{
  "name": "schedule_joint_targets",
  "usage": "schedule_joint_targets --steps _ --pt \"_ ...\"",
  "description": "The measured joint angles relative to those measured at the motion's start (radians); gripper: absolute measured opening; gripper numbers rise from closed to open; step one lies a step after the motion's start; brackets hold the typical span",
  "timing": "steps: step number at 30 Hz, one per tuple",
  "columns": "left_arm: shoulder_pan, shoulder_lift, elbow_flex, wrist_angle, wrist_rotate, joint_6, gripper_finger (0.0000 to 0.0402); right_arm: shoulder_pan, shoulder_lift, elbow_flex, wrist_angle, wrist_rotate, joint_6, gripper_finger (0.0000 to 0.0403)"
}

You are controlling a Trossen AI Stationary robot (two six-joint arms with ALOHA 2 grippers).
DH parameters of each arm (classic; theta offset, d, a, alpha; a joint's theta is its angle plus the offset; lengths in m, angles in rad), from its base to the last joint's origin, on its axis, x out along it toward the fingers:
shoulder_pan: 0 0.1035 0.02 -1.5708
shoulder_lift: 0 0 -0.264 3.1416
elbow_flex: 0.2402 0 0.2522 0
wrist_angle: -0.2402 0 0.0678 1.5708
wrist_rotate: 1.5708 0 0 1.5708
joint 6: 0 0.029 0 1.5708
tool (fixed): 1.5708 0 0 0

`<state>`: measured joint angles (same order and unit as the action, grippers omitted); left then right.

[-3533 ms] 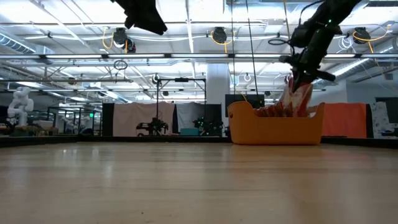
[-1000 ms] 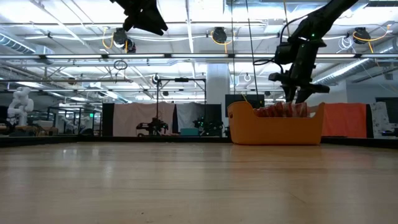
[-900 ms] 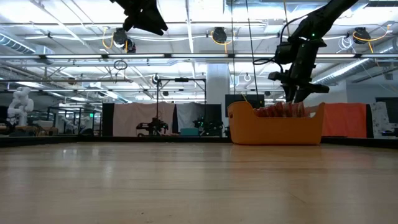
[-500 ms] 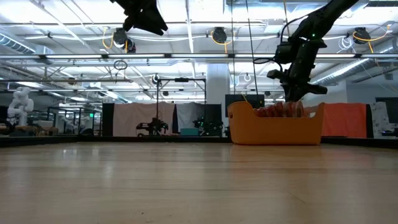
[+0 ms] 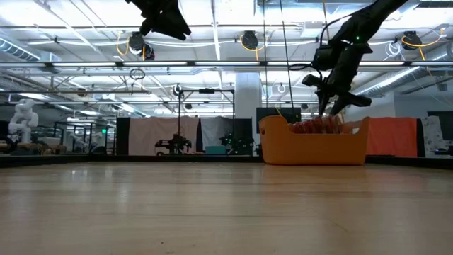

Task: Sort popcorn bags into baskets
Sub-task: Put the red popcorn bag into the orange bin, then return to Home Position

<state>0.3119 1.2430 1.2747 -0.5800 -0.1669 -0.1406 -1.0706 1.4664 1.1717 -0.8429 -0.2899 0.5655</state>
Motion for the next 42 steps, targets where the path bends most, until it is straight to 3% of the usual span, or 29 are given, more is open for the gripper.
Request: schedule_joint_targets --steps 4,14,24,29,34,37,42 --pt "0.0 0.0 0.0 0.0 0.0 0.001 0.0136 0.0 -0.024 0.0 -0.001 -0.006 0.029 0.0119" --pt "0.0 0.0 0.0 0.0 0.0 0.006 0.0136 -0.001 -0.109 0.0 0.008 -0.016 0.05 0.011" --pt "0.002 0.0 0.0 0.086 0.0 0.065 0.0136 0.045 -0.303 0.0 0.204 -0.238 -0.209 0.0095" --pt "0.003 0.0 0.0 0.14 0.0 0.095 0.0136 0.1 -0.399 0.0 0.245 -0.264 -0.407 0.0063" --pt "0.003 -0.006 0.0 0.145 0.05 0.095 0.0134 0.147 -0.472 0.0 0.282 -0.263 -0.46 0.002" --pt "-0.005 -0.019 0.0 0.164 0.115 0.107 0.0111 0.18 -0.511 0.0 0.299 -0.262 -0.459 0.0003" --pt "-0.037 -0.056 0.0 0.159 0.116 0.093 0.0017 0.225 -0.571 0.0 0.299 -0.262 -0.546 0.0001"
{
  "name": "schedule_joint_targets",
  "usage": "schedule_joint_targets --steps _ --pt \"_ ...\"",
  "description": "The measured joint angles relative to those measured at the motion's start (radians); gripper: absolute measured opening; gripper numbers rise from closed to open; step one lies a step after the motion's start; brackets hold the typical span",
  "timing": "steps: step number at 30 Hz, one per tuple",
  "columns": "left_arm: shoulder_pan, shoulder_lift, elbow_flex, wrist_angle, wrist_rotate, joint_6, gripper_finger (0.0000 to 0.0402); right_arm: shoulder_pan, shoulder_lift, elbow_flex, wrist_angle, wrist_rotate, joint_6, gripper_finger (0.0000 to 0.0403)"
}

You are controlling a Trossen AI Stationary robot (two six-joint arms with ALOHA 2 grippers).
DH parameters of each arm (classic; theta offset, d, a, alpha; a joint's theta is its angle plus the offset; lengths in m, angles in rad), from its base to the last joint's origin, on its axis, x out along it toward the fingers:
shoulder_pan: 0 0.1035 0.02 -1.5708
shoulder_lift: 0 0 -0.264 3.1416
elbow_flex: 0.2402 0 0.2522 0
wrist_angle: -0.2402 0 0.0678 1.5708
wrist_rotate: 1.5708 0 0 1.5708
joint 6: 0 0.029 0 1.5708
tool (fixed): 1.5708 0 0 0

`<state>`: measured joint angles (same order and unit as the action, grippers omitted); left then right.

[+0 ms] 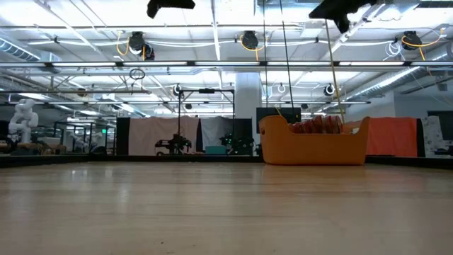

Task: Sort popcorn bags into baskets
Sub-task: Return to Home Position

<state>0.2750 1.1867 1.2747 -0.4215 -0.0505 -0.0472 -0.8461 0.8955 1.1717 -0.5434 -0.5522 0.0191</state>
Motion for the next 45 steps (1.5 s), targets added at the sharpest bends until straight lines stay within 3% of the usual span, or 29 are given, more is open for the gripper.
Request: schedule_joint_targets --steps 4,10,12,15,21,32,45 --pt "-0.029 -0.033 0.0 -0.036 -0.081 0.013 0.0012 0.02 -0.031 0.0 0.001 0.0 -0.1 0.0001" --pt "-0.04 -0.045 0.0 -0.064 -0.085 0.017 0.0008 0.048 -0.047 -0.002 0.003 -0.001 -0.17 0.0001" --pt "-0.041 -0.046 0.0 -0.052 -0.084 -0.043 0.0007 0.059 -0.056 -0.022 0.027 -0.002 -0.189 0.0" --pt "-0.056 -0.042 0.0 -0.036 -0.073 -0.135 0.0011 0.081 -0.08 -0.087 0.127 -0.002 -0.196 0.0" --pt "-0.112 -0.021 -0.018 0.021 -0.082 -0.049 0.0008 0.136 -0.17 -0.267 0.352 -0.002 -0.241 0.0" --pt "-0.133 -0.018 -0.347 0.425 -0.002 0.016 0.0005 0.209 -0.319 -0.601 0.484 0.004 -0.355 0.0" --pt "-0.157 -0.019 -0.716 0.857 -0.002 0.02 0.0003 0.272 -0.329 -0.99 0.998 0.111 -0.277 0.0"
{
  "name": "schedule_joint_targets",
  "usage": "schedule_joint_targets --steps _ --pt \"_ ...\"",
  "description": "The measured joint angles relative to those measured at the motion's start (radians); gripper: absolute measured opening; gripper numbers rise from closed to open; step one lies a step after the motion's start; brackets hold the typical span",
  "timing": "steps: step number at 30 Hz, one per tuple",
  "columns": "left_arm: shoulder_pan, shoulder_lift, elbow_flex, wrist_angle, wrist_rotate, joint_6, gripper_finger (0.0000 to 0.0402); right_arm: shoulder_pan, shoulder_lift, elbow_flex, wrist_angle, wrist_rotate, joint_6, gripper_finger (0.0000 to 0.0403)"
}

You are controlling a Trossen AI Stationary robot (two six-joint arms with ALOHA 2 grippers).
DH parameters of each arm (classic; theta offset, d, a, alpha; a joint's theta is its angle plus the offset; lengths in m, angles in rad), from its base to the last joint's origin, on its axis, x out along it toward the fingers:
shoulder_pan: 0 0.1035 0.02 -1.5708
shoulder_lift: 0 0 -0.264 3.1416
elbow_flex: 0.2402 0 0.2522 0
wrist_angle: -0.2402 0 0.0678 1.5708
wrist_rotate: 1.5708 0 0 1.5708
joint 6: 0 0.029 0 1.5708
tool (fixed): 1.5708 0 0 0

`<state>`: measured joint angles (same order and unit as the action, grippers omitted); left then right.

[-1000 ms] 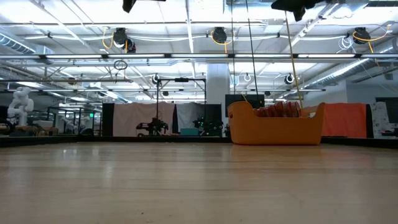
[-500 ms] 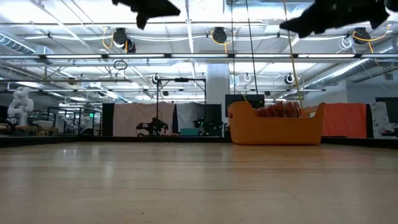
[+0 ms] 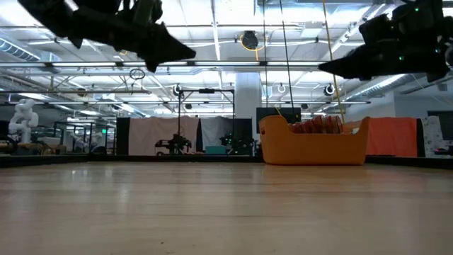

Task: Sort popcorn bags into baskets
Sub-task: Return to Home Position

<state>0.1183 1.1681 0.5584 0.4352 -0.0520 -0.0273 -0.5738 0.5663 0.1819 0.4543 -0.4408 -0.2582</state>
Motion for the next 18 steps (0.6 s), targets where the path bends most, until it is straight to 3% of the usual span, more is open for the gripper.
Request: schedule_joint_targets --steps 18 --pt "-0.063 -0.243 -0.266 0.042 -0.082 -0.031 0.0001 0.189 -0.011 -0.124 0.006 0.132 -0.005 0.0"
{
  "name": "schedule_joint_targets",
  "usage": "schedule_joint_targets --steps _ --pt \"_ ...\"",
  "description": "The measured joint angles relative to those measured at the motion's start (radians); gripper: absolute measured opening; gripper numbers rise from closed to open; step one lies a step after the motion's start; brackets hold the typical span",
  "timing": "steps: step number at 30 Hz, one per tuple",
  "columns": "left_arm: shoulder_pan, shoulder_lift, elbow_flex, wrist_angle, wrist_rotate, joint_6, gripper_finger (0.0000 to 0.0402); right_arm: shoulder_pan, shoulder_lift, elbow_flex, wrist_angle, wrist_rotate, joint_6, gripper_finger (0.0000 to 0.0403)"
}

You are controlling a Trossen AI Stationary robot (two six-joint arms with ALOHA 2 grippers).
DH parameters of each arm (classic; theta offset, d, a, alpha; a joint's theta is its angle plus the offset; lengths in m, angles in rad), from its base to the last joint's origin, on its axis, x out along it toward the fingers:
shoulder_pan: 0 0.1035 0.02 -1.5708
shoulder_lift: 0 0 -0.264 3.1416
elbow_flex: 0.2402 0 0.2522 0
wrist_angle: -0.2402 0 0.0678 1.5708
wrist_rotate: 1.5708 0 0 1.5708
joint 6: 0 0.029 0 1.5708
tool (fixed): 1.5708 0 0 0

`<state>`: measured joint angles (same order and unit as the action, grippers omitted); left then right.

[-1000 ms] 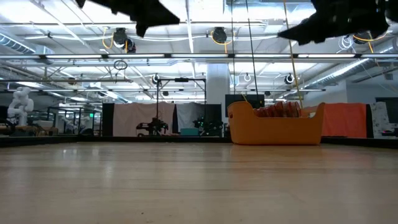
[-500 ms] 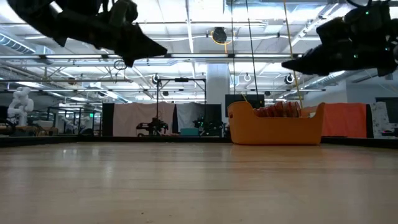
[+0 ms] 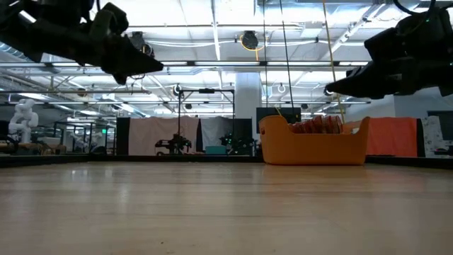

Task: Sort popcorn bags into baskets
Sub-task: Return to Home Position

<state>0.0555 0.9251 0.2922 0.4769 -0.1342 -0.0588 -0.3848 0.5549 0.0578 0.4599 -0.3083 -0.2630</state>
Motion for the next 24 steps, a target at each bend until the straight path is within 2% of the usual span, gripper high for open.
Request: schedule_joint_targets --steps 8,17,24 --pt "0.0 -0.142 -0.093 -0.001 -0.005 -0.005 0.0001 0.127 -0.053 0.0 -0.047 0.126 0.02 0.0" --pt "-0.012 -0.283 -0.205 -0.002 -0.005 -0.022 0.0001 0.237 -0.143 0.0 -0.118 0.137 0.052 0.0" --pt "-0.04 -0.388 -0.283 -0.007 -0.017 -0.029 0.0 0.279 -0.216 0.0 -0.136 0.236 0.051 0.0"
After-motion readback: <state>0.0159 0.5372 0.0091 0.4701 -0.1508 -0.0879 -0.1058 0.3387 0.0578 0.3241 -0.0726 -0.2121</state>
